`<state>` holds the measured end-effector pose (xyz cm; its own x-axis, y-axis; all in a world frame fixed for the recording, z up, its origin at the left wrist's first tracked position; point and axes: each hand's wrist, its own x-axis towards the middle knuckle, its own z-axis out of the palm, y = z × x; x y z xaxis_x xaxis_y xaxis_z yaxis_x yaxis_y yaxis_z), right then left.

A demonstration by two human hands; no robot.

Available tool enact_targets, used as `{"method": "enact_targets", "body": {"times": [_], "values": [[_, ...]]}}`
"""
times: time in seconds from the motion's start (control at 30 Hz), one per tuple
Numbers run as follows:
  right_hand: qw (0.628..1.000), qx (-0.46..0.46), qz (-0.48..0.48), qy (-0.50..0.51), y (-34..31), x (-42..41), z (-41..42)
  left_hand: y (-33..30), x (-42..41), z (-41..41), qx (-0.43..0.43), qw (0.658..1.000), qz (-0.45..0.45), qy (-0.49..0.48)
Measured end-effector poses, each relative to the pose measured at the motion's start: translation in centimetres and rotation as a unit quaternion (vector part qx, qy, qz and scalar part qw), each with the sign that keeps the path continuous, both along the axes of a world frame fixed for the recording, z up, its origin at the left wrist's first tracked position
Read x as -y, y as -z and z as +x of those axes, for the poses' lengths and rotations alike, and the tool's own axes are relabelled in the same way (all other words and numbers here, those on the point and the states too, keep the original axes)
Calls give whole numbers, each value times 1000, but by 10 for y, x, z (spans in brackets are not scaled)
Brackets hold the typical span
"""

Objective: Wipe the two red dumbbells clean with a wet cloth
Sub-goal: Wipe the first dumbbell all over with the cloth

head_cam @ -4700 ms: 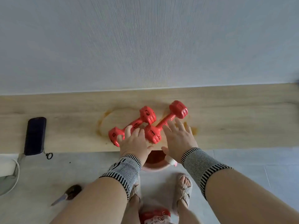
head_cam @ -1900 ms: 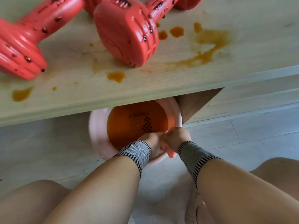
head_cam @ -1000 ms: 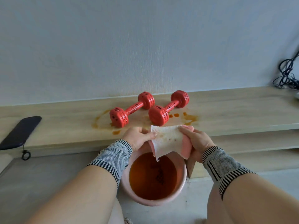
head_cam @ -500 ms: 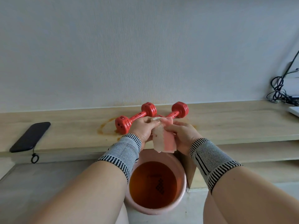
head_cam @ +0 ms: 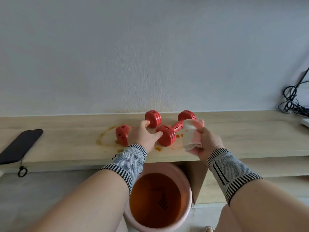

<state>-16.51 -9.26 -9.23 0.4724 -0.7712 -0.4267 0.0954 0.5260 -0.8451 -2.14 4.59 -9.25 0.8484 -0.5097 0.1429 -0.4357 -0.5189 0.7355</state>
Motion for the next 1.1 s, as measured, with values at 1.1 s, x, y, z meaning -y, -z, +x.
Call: {"method": "enact_targets", "body": {"times": [1.1], "values": [[652, -347, -669, -86, 60, 48, 44, 52, 38, 28, 17, 993, 44, 107]]}}
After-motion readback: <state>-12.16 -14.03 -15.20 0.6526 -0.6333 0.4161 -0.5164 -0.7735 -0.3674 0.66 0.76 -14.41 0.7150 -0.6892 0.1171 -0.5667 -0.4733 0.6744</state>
